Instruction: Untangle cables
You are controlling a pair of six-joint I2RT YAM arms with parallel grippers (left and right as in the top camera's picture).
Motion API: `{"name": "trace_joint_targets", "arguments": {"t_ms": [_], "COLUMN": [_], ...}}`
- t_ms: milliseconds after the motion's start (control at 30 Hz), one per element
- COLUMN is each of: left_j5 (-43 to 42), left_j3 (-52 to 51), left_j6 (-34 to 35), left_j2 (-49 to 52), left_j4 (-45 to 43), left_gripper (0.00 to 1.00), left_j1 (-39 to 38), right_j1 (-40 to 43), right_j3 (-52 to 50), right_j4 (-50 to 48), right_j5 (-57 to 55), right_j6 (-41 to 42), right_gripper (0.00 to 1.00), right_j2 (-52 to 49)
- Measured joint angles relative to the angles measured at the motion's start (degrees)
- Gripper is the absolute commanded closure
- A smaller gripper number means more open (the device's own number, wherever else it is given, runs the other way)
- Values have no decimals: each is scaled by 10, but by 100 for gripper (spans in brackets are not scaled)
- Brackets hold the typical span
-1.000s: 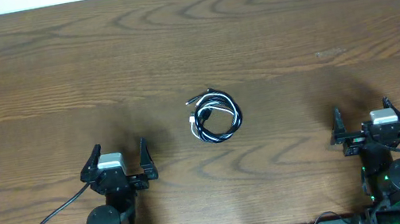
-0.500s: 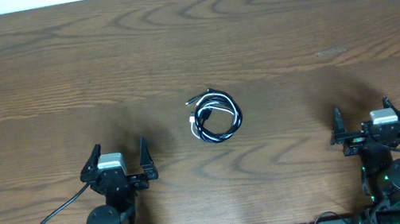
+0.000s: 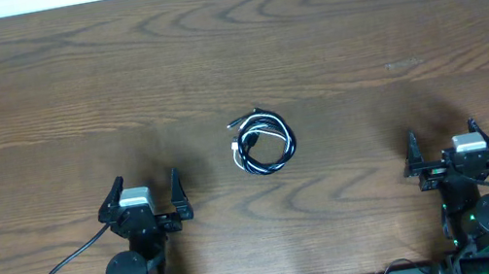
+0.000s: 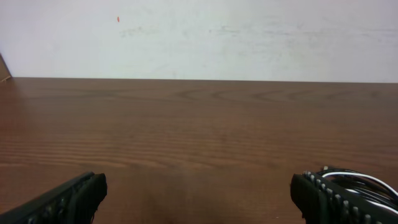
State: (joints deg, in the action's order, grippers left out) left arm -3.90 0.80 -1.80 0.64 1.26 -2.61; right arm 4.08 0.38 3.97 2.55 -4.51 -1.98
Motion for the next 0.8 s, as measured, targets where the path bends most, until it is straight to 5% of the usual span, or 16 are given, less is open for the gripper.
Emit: {"name": "trace_joint_targets", "arguments": {"t_ms": [800], "left_j5": [2], "left_j3": [8], "left_j6": [33], "left_j2": [10], "left_j4": [17], "left_gripper": [0], "left_j1": [0], "right_j1": [0], "right_j3": [0], "right_j4": [4], "right_j5": [-23], "right_j6": [0], "right_gripper": [1], "right_j2": [0]}}
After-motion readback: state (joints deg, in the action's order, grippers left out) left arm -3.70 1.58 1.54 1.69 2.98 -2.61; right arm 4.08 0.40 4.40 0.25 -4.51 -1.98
